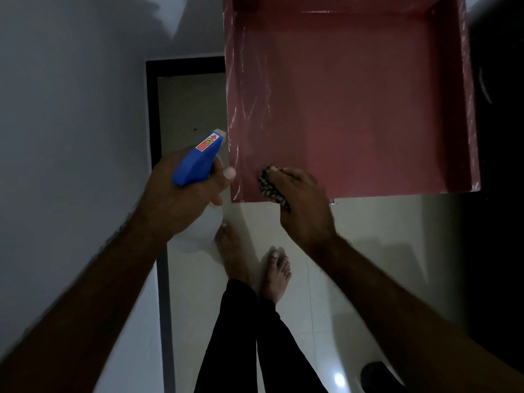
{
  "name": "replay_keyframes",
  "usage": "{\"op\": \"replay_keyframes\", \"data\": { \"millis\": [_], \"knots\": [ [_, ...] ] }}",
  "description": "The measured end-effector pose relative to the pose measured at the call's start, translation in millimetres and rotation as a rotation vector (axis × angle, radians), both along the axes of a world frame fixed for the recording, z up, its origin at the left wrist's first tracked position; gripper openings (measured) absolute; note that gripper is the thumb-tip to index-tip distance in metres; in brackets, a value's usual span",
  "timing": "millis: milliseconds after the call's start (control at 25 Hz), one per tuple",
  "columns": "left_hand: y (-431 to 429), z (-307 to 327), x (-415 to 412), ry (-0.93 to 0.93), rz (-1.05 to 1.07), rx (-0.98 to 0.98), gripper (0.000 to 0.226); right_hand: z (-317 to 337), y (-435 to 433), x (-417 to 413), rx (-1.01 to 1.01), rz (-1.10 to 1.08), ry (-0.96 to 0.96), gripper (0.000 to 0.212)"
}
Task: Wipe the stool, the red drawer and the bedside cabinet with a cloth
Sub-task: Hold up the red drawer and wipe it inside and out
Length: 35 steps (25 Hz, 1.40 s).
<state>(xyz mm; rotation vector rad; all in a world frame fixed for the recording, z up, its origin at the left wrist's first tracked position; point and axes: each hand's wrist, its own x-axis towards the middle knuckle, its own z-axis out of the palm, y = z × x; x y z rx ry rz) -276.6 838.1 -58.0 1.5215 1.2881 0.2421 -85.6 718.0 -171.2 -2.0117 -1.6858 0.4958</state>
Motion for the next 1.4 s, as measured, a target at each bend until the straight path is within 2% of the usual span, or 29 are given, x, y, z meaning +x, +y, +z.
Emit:
{"op": "replay_keyframes", "data": {
  "millis": [80, 200, 280, 600, 840, 920, 1040, 1120, 1200, 1400],
  "knots": [
    [-4, 1, -1, -0.001, 0.003, -0.011, 0.028, 0, -3, 12, 0.006, 0.012, -0.013, 0.067],
    [-9, -1, -5, -0.012, -0.017, 0.014, 0.025, 0, -9, 33, -0.026, -0.192, -0.014, 0.075],
    [-12, -2, -8, -0.02, -0.019, 0.026, 0.026, -1, -12, 27, -0.034, -0.25, -0.015, 0.075],
    [-28, -6, -14, -0.011, -0.017, 0.039, 0.034, -10, -30, -29, 0.033, -0.068, 0.066, 0.071],
    [-54, -4, -13, 0.002, -0.031, 0.073, 0.029, -1, -49, -16, -0.024, 0.174, 0.038, 0.07],
    [-65, -7, -13, -0.011, -0.01, 0.047, 0.03, 6, -58, -1, -0.044, 0.059, 0.064, 0.07],
    [-81, -17, -11, 0.006, 0.033, -0.008, 0.025, 18, -65, 22, 0.032, -0.188, 0.083, 0.062],
    [-91, -24, -9, 0.02, 0.057, -0.036, 0.026, 26, -62, 34, 0.076, -0.273, 0.136, 0.058],
    [-101, -32, -9, 0.037, 0.097, -0.057, 0.031, 32, -56, 43, 0.078, -0.314, 0.214, 0.056],
    [-103, -41, -8, 0.105, 0.164, -0.073, 0.042, 30, -44, 51, 0.088, -0.284, 0.228, 0.057]
  ]
}}
